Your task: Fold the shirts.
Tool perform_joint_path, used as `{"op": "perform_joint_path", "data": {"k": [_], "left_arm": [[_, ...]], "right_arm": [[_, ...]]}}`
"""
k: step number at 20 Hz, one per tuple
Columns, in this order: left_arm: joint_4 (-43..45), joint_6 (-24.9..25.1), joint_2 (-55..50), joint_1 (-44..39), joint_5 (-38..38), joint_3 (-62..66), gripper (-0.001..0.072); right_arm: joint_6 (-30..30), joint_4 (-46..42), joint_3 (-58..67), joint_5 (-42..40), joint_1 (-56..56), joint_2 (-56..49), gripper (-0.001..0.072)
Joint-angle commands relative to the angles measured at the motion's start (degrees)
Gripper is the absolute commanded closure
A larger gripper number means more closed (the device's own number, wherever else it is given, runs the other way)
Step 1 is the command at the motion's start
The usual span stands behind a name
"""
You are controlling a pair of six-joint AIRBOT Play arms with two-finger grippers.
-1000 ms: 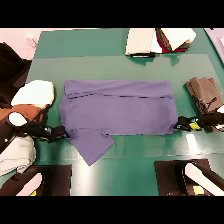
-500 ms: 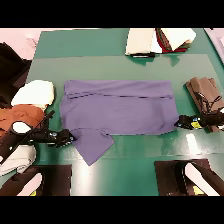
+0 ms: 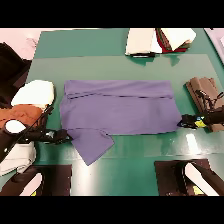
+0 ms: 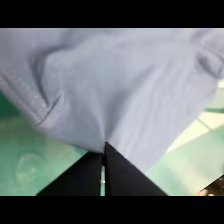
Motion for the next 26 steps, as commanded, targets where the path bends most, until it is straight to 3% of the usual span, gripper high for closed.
{"op": "perform_joint_path", "data": {"k": [1, 5, 10, 17, 21, 26], "left_arm": [[5.0, -5.6, 8.8, 0.0, -7.6, 0.5, 0.0688], [5.9, -8.9, 16.5, 0.0, -12.1, 2.0, 0.0688], [5.4, -8.3, 13.9, 0.0, -3.4, 10.6, 0.0688], [5.2, 1.6, -8.9, 0.0, 11.0, 24.0, 0.0687], [5.2, 5.1, -25.6, 0.0, 11.7, 35.9, 0.0686], [4.4, 5.3, -38.3, 0.0, 11.6, 44.8, 0.0684]], "right_arm": [[0.0, -5.6, 1.0, 6.1, 0.0, 1.0, 0.0696], [2.2, -8.6, 0.9, 5.4, 0.0, 7.7, 0.0696], [3.0, -6.4, 10.0, 2.5, 2.2, 4.9, 0.0696], [7.2, -6.6, 28.2, -2.0, 9.7, -15.6, 0.0696], [8.3, -6.6, 36.7, -2.7, 12.1, -25.4, 0.0696], [8.6, -6.3, 45.6, -2.5, 14.2, -35.0, 0.0694]]}}
